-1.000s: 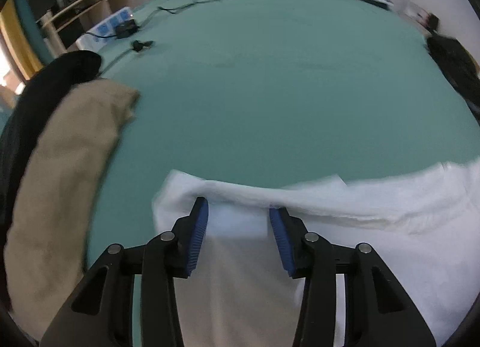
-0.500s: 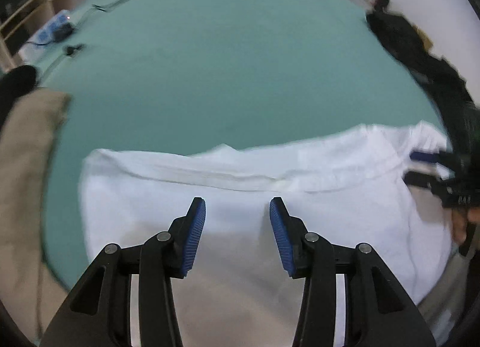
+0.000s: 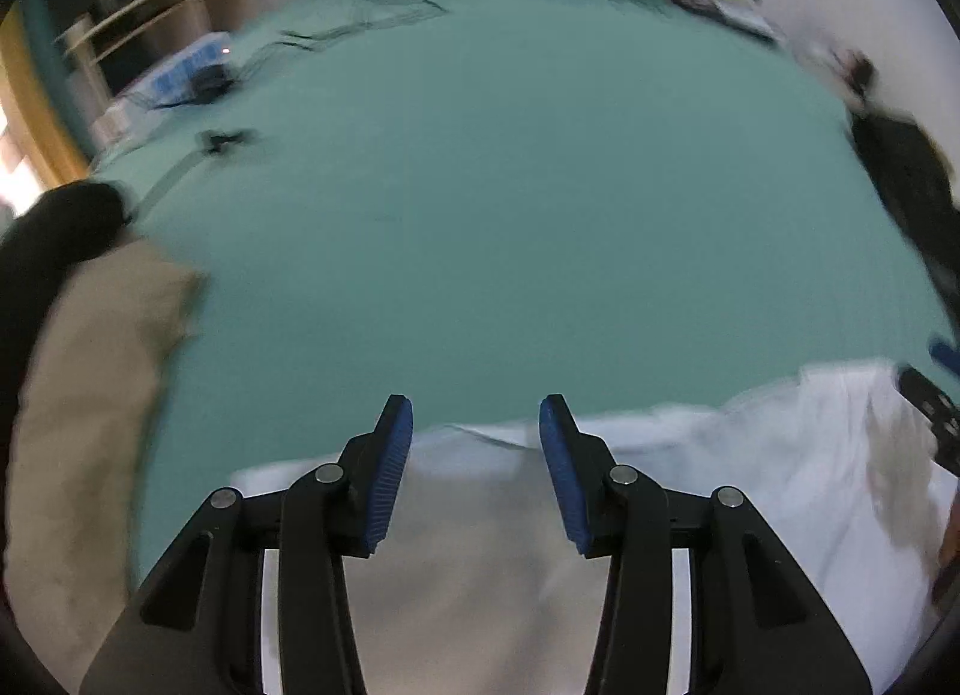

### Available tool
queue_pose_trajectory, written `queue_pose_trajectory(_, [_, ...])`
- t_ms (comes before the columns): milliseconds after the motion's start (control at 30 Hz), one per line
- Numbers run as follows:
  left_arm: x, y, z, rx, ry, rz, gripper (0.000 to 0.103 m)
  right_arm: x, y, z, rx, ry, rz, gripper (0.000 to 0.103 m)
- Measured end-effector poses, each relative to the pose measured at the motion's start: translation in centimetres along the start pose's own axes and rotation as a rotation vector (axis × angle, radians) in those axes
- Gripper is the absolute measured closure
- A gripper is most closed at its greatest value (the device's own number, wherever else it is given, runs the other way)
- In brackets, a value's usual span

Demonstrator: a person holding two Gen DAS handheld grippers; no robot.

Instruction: Fold large clothes

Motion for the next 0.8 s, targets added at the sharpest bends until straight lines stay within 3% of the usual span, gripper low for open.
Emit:
queue_pose_trajectory(133, [-3.0,5.6,-0.6,-0.055,-0.043,0.067,0.056,-4.0,-3.0,-0.9,0.09,-0.056,-0.023,0.016])
queue_pose_trajectory(267, [-3.7,10.3,-4.1,-0.09,0.007,0.078,0.056,-7.1,-7.2,-5.4,0.16,-0.063,-0.099,0.016])
queue_pose_trajectory(367, [-3.3,10.5,-6.3,-0.06,0.05,0.044,0.056,-8.2,-10.0,-9.3,0.225,-0.053,-0.138,0.016])
queue_pose_trajectory(467, [-1.6,10.0,-7.5,-0.061,0.106,0.023,0.056,-7.4,-12.5,-13.0,0.325,0.035,-0.126,0.017])
queue_pose_trajectory(600, [0.2,9.2,-6.2,-0.077,0.092,0.02,0.056,-6.4,-15.4,-13.8,0.459,0.052,-0.075,0.018])
queue_pose_trajectory(633, [0.6,8.9,-5.7,-0.085,0.082,0.009,0.056,-6.1,-15.7,-13.6,0.457,0.051,-0.077,0.022])
queue_pose_trajectory(700, [1.3,8.7,-4.8,-0.069,0.065,0.014,0.057,-5.2,-15.9,-13.7,0.451,0.071,-0.08,0.047])
queue_pose_trajectory(733, [1.6,8.9,-4.4,-0.064,0.051,0.026,0.064,-4.5,-15.8,-13.5,0.436,0.085,-0.089,0.047])
queue_pose_trajectory(767, [1.8,9.2,-4.1,-0.071,0.041,0.041,0.087,-4.2,-16.0,-13.3,0.422,0.079,-0.103,0.047])
queue_pose_trajectory(800, [1.8,9.6,-3.9,-0.093,0.037,0.072,0.094,-3.9,-16.2,-12.8,0.404,0.072,-0.119,0.047])
Point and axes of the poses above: each gripper's, at about its wrist camera, not at the fingertips, and x roughly the way its jaws point, y to its left, z to its top, the point moved 8 cm from there along x, roughly the way its jaws point, and after that the axes turned 3 degrees about -y, right-handed, at the moved point
